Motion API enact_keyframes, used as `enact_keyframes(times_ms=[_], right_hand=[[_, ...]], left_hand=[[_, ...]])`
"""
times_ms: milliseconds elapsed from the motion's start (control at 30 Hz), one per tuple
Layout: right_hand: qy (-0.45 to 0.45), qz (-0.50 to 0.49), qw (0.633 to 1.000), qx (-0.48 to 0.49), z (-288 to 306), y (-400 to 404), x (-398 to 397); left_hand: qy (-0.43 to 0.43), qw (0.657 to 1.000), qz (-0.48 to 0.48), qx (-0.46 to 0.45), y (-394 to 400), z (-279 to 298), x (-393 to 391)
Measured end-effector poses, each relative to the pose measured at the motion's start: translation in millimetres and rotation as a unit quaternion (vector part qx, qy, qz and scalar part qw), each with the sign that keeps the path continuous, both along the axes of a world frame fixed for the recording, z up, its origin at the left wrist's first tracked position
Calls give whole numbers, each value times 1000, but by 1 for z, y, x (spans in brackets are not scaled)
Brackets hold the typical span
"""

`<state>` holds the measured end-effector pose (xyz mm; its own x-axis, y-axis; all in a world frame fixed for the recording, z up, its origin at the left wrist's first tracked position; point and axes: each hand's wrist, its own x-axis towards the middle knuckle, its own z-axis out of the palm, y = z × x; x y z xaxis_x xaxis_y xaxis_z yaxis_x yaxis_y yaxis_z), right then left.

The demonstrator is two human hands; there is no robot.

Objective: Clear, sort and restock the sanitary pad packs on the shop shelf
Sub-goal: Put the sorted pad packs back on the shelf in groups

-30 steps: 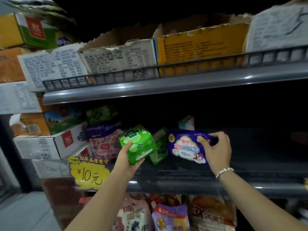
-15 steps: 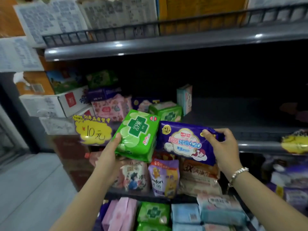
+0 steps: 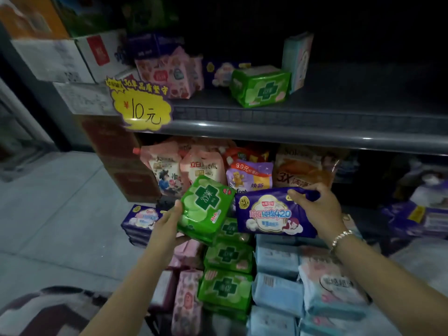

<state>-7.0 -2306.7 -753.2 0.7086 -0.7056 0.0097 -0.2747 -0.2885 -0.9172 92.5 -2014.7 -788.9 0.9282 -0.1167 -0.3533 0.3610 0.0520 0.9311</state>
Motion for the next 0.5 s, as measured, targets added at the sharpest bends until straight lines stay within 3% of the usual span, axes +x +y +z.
enact_keyframes(times_ms=[200,367,500], right_hand=[[42,-18,995,-93,-9,-5,1],[48,-40,993,-100,-9,-17,-4],[57,-39,993,-97,-10,-21,-3]], left_hand=[[75,997,2,0,-16,-61,-13],[-36,995,-80,52,-20,-66,8],[-128,954,-214,164,-28,-52,44]])
